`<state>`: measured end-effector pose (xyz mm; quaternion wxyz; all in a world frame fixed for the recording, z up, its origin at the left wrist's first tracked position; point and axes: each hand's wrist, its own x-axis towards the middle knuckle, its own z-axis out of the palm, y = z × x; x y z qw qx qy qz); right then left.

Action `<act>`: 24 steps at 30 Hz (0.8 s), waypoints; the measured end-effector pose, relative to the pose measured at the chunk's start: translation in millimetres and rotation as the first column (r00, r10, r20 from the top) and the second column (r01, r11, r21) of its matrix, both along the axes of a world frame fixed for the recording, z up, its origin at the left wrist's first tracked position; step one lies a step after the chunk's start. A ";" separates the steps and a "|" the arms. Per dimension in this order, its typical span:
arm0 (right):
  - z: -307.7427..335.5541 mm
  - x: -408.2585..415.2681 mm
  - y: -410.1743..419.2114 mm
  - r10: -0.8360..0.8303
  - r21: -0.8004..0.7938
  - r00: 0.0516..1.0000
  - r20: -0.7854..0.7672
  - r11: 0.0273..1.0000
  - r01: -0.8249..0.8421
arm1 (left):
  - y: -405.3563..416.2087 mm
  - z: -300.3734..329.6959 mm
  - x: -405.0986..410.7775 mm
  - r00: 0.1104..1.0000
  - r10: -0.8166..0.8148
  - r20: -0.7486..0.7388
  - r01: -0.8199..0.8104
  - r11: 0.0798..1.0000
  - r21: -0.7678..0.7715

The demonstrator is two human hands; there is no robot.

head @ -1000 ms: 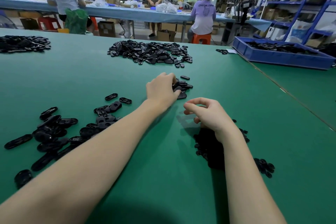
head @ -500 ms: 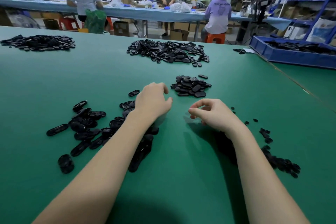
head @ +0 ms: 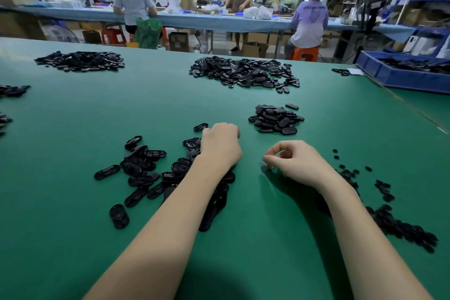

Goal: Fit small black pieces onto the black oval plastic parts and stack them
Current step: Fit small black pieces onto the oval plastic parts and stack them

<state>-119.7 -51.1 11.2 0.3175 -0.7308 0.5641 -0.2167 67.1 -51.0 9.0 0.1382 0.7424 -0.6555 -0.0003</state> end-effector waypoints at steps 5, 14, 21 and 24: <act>0.5 -5.1 -0.6 -0.003 0.006 1.000 0.020 1.000 0.003 | 3.6 1.1 -5.5 0.991 -0.074 -0.109 0.068 0.996 -0.062; 9.7 -30.3 -4.9 -0.101 -0.045 0.994 0.030 0.994 0.102 | 5.2 6.1 -10.7 0.967 -0.207 -0.151 0.212 0.977 0.017; 14.5 -62.4 -10.1 -0.314 -0.131 0.944 -0.104 0.945 0.299 | 6.9 2.4 -32.1 0.921 -0.265 -0.285 0.230 0.962 -0.149; 14.7 -69.5 -10.0 -0.398 -0.151 0.894 -0.207 0.916 0.373 | 6.4 4.3 -39.2 0.799 -0.274 -0.535 0.211 0.961 -0.178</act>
